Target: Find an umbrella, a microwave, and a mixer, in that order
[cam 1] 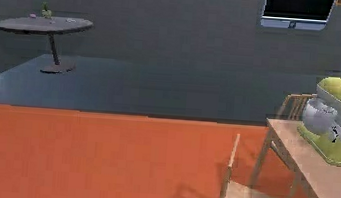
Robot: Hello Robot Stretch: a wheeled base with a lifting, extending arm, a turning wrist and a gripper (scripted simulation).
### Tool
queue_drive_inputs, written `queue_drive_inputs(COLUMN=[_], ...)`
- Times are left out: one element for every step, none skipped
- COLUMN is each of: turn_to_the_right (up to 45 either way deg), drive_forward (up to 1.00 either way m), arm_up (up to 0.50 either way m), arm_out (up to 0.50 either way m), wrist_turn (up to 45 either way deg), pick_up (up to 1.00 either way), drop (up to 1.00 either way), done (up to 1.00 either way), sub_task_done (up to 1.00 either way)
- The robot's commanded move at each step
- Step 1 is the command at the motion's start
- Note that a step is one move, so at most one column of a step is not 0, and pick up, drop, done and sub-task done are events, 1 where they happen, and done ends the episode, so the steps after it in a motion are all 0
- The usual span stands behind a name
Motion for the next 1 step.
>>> queue_drive_inputs(turn_to_the_right=[39.0], drive_forward=[0.00], arm_up=[0.00], arm_out=[0.00], wrist_turn=[0.0], pick_up=[0.00], drop=[0.00], done=[0.00], sub_task_done=[0.00])
